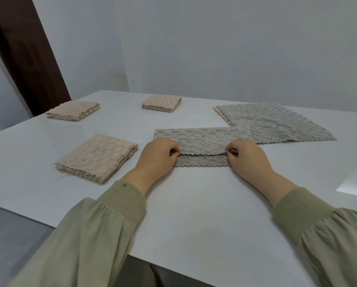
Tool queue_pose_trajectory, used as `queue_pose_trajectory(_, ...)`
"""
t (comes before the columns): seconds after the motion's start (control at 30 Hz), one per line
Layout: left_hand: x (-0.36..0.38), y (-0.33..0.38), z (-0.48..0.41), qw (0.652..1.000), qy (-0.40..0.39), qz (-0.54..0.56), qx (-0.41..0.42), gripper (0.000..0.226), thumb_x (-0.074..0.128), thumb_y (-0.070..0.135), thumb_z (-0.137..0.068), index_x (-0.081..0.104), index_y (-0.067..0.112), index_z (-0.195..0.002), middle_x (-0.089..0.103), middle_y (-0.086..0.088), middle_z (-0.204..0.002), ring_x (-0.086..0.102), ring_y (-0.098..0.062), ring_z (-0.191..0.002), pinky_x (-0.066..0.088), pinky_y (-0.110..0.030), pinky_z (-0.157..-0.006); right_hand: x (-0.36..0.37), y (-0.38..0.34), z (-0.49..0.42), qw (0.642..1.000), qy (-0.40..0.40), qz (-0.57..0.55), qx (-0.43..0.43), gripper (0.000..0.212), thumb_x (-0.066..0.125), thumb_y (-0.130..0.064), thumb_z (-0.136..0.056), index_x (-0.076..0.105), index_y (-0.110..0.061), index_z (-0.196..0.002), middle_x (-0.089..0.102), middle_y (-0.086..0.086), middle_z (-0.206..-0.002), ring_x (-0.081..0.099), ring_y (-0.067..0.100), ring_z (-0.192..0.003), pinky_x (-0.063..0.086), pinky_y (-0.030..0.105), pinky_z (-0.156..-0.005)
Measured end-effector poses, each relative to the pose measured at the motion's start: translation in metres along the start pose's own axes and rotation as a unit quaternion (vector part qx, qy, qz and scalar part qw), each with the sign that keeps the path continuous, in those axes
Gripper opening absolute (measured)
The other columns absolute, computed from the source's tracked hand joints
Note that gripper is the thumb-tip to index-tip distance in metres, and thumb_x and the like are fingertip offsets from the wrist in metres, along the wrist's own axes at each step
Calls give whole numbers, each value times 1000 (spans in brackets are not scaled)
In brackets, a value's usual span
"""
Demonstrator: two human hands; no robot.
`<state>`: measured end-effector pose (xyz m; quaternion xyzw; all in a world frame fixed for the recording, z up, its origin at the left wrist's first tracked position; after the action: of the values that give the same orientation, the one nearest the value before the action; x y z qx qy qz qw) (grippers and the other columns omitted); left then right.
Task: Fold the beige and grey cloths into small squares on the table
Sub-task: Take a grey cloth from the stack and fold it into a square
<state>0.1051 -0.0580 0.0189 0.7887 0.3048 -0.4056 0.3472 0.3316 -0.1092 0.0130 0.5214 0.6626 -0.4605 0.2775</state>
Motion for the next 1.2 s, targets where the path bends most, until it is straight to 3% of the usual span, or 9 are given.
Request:
queue_pose_trajectory(0.1, -1, 0, 1, 999, 36, 7, 16, 11, 58, 14, -90, 69, 14, -90, 67, 2, -94, 56, -16, -94, 38, -23, -78, -1, 1, -2, 1000, 29, -6, -11, 13, 58, -7, -86, 70, -5, -90, 67, 11, -92, 55, 30, -94, 40, 34, -78)
queue_pose_trajectory(0.23, -11, 6, 4, 990, 126, 15, 65, 7, 63, 7, -84, 68, 11, -81, 66, 0, -82, 55, -17, -82, 35, -21, -72, -11, -5, 1, 983, 168, -29, -71, 8, 60, 1, -76, 67, -3, -75, 65, 11, -76, 56, 30, -77, 44, 37, -73)
queue_pose_trajectory(0.33, -8, 5, 5, 998, 37, -9, 50, 9, 59, 12, -86, 68, 15, -83, 62, 3, -86, 52, -15, -89, 33, -21, -73, -1, 0, 3, 993, 88, 13, -78, 14, 54, -5, -69, 67, -6, -73, 65, 12, -75, 56, 33, -76, 44, 39, -72)
queue_pose_trajectory(0.43, -2, 2, 5, 999, -36, -13, 39, 9, 60, 18, -86, 68, 18, -90, 61, 4, -91, 49, -15, -95, 36, -22, -77, 4, 2, 2, 995, 52, 8, -82, 16, 61, 0, -67, 67, -7, -81, 65, 11, -82, 55, 34, -81, 43, 39, -75)
queue_pose_trajectory(0.57, -6, 3, 5, 999, -14, -4, 43, 9, 61, 14, -86, 68, 16, -88, 60, 7, -87, 52, -13, -93, 30, -18, -71, 1, -6, 3, 991, 45, -17, -125, 13, 63, 4, -71, 67, -7, -77, 65, 9, -78, 55, 31, -80, 43, 37, -73)
queue_pose_trajectory(0.73, -12, 4, 6, 998, 39, 7, 45, 7, 62, 8, -82, 68, 13, -80, 64, 1, -84, 53, -16, -89, 29, -19, -71, -9, -9, 5, 980, 134, -60, -136, 13, 64, 7, -71, 65, -5, -74, 62, 6, -78, 53, 27, -81, 42, 35, -74)
queue_pose_trajectory(0.87, -12, 4, 6, 999, 9, -5, 47, 8, 62, 9, -80, 67, 15, -79, 60, 4, -84, 52, -16, -91, 32, -20, -73, -7, -11, 8, 982, 95, -45, -155, 14, 63, 7, -67, 63, -6, -69, 60, 7, -72, 54, 30, -75, 45, 38, -70)
queue_pose_trajectory(1.03, -12, 5, 7, 999, 14, 6, 50, 8, 61, 9, -78, 65, 16, -77, 59, 6, -81, 50, -13, -88, 33, -21, -73, -12, -14, 10, 980, 126, -48, -148, 13, 61, 8, -66, 60, -5, -68, 56, 7, -74, 51, 29, -75, 42, 34, -67)
queue_pose_trajectory(1.2, -11, 6, 7, 996, -37, 3, 75, 10, 60, 9, -78, 65, 17, -78, 53, 8, -81, 45, -10, -87, 30, -19, -72, -9, -14, 10, 981, 108, -36, -155, 6, 53, -4, -62, 58, -7, -62, 54, 7, -71, 50, 28, -73, 39, 31, -68)
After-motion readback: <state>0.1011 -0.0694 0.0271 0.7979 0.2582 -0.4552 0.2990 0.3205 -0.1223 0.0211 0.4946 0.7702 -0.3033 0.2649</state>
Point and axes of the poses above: each hand's wrist, its own z-axis away from the middle knuckle, its own x-axis out of the palm, y = z × x, the point moved 2 cm from there along -z, towards the middle knuckle
